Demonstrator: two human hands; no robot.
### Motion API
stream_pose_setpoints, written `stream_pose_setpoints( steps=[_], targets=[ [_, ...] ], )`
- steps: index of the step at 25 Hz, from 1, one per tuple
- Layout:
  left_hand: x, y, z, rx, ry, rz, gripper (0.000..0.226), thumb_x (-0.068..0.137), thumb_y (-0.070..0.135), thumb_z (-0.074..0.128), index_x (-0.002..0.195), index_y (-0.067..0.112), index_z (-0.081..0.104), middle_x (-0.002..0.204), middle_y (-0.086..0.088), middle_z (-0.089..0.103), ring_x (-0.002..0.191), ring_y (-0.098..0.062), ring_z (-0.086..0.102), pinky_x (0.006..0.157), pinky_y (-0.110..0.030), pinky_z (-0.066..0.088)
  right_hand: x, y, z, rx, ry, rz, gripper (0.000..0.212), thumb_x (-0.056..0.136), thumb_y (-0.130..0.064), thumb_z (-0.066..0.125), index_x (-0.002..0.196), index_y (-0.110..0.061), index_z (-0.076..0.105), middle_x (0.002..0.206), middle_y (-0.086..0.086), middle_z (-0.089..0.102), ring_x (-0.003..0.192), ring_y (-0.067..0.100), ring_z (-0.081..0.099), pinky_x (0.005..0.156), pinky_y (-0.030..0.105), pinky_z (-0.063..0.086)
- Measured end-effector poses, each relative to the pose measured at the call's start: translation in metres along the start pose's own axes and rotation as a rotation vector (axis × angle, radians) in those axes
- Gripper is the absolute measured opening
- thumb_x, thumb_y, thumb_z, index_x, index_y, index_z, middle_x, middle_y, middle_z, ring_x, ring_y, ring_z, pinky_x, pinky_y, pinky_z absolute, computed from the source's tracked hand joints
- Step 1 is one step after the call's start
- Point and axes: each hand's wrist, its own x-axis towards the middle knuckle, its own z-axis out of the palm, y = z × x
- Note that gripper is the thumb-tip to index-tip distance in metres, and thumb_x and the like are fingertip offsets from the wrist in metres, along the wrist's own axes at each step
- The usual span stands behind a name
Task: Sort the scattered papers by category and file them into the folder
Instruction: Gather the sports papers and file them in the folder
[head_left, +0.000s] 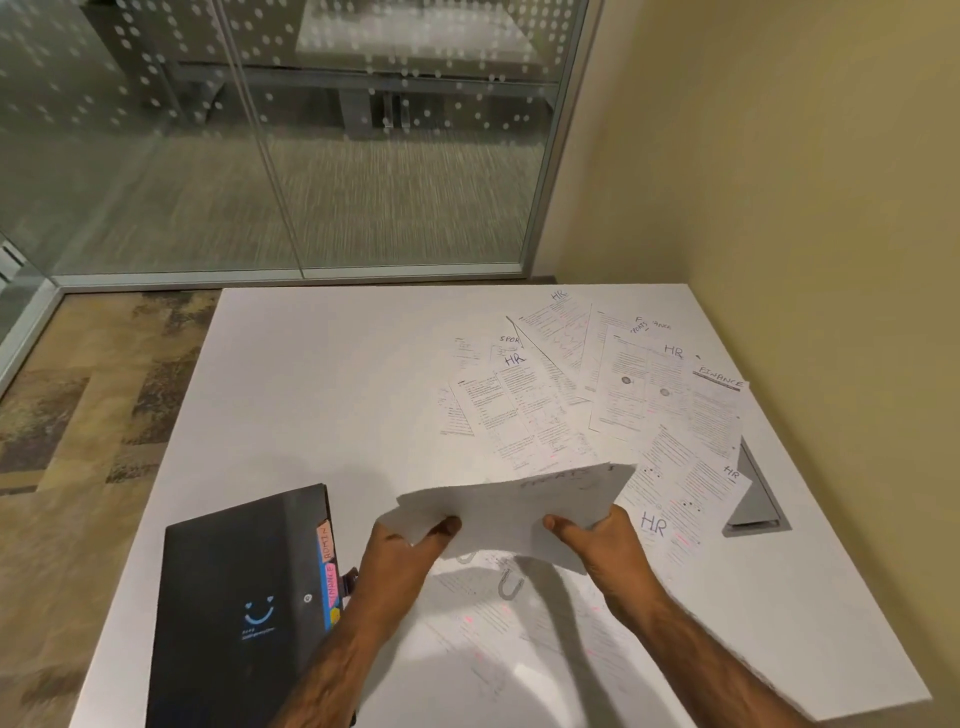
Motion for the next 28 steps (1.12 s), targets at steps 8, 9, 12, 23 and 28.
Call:
stream_pose_setpoints(
  steps=[8,9,12,23,28],
  targets=[
    [-0.001,-0.067,0.011,0.188,-0.215,0.110,0.025,0.092,0.010,0.072,0.105,0.031,0.078,0.108,0.007,0.076,0.108,-0.015,0.069,0.091,-0.035,0.059,-0.011,0.035,-0.009,-0.218,0.017,-0.023,0.034,0.085,0.010,0.058,0.095,-0.016,0.077,0.092,0.002,0.079,0.089,0.022,0.074,0.080,0.035,0.057],
    [0.000,-0.070,0.011,0.181,-0.204,0.090,0.023,0.091,0.013,0.073,0.106,0.029,0.076,0.106,0.008,0.076,0.106,-0.013,0.069,0.091,-0.034,0.058,-0.011,0.036,-0.010,-0.217,0.025,-0.024,0.035,0.085,0.011,0.057,0.095,-0.017,0.077,0.092,0.002,0.079,0.088,0.018,0.073,0.078,0.031,0.056],
    [0.002,-0.076,0.013,0.172,-0.127,-0.022,0.023,0.088,0.019,0.077,0.109,0.025,0.068,0.104,0.009,0.074,0.098,-0.009,0.068,0.084,-0.024,0.054,-0.013,0.036,-0.015,-0.291,-0.015,-0.019,0.038,0.079,0.003,0.058,0.104,-0.019,0.075,0.098,-0.004,0.078,0.092,0.012,0.071,0.082,0.028,0.056],
    [-0.004,-0.030,0.037,0.197,-0.225,0.106,0.033,0.090,0.018,0.073,0.073,0.046,0.076,0.082,0.029,0.074,0.079,-0.003,0.069,0.068,-0.007,0.050,-0.006,0.020,-0.041,-0.208,0.055,0.045,0.035,0.089,-0.004,0.061,0.114,-0.023,0.075,0.108,-0.006,0.079,0.103,0.015,0.073,0.095,0.035,0.058],
    [0.002,-0.010,0.070,0.137,-0.094,0.033,0.023,0.083,0.016,0.083,0.076,0.031,0.067,0.072,0.019,0.072,0.090,-0.026,0.067,0.076,-0.030,0.049,0.005,0.015,-0.061,-0.107,0.077,0.031,0.024,0.090,-0.010,0.065,0.107,-0.022,0.077,0.105,0.005,0.079,0.101,0.029,0.074,0.090,0.040,0.060]
  ],
)
